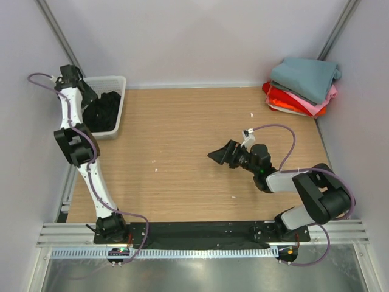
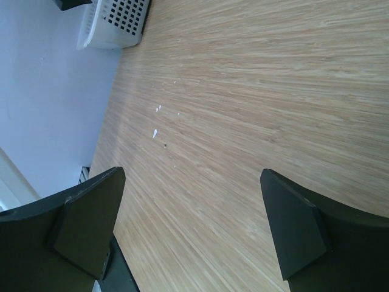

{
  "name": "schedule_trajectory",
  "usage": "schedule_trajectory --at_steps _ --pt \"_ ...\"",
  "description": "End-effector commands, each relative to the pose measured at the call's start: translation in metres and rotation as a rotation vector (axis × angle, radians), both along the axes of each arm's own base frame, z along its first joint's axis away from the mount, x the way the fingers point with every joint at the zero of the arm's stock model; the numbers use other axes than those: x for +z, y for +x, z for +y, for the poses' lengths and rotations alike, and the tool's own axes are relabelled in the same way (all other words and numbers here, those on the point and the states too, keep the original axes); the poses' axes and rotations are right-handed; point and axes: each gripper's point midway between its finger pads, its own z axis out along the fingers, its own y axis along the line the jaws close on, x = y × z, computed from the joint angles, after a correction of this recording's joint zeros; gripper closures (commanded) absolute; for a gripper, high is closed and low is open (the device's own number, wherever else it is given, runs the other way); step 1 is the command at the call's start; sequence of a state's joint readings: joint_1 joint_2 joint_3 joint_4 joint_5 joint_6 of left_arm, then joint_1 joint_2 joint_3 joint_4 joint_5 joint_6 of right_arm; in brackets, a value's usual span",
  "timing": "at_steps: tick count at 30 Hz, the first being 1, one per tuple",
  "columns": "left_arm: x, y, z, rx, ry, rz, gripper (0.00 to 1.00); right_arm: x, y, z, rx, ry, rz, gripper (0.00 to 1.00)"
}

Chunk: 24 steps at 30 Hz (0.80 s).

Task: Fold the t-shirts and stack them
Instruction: Grab the tshirt from the pile

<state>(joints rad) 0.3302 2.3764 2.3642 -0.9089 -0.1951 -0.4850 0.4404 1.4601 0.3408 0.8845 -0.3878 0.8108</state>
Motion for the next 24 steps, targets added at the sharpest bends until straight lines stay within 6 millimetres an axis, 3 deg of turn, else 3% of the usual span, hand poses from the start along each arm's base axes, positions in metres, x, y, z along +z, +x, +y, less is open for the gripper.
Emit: schedule_trajectory --at_steps 1,7,12,16,17,18,19,20,21,22,24 --pt "0.033 0.029 -0.001 -0.068 0.006 -0.137 0.15 0.024 0.010 0.005 0.015 0.036 -0.091 0.00" --pt "-0.009 0.042 0.010 -0.070 0.018 -0.113 0.15 0.023 0.011 0.007 0.021 0.041 -0.087 0.00" --pt "-0.049 0.040 0.019 -0.042 0.039 -0.041 0.15 0.022 0.012 0.007 0.022 0.044 -0.079 0.00" --pt "-0.068 0.039 0.024 -0.037 0.050 -0.008 0.18 0.021 0.014 0.007 0.024 0.051 -0.073 0.00" --pt "-0.071 0.038 0.024 -0.036 0.052 -0.003 0.23 0.020 0.014 0.007 0.023 0.052 -0.069 0.00" --pt "-0.072 0.039 0.024 -0.037 0.053 -0.002 0.40 0.021 0.015 0.007 0.023 0.054 -0.069 0.00" --pt "-0.071 0.040 0.023 -0.040 0.051 -0.008 0.50 0.020 0.015 0.007 0.024 0.056 -0.067 0.00" --pt "-0.067 0.041 0.025 -0.037 0.054 -0.017 0.81 0.020 0.016 0.007 0.022 0.058 -0.067 0.00" --pt "-0.062 0.042 0.023 -0.041 0.057 -0.024 0.94 0.020 0.016 0.007 0.023 0.060 -0.063 0.00" --pt "-0.055 0.044 0.021 -0.045 0.061 -0.037 1.00 0.020 0.017 0.007 0.025 0.061 -0.062 0.00" --pt "-0.029 0.046 0.019 -0.037 0.077 -0.078 1.00 0.019 0.017 0.008 0.026 0.064 -0.061 0.00"
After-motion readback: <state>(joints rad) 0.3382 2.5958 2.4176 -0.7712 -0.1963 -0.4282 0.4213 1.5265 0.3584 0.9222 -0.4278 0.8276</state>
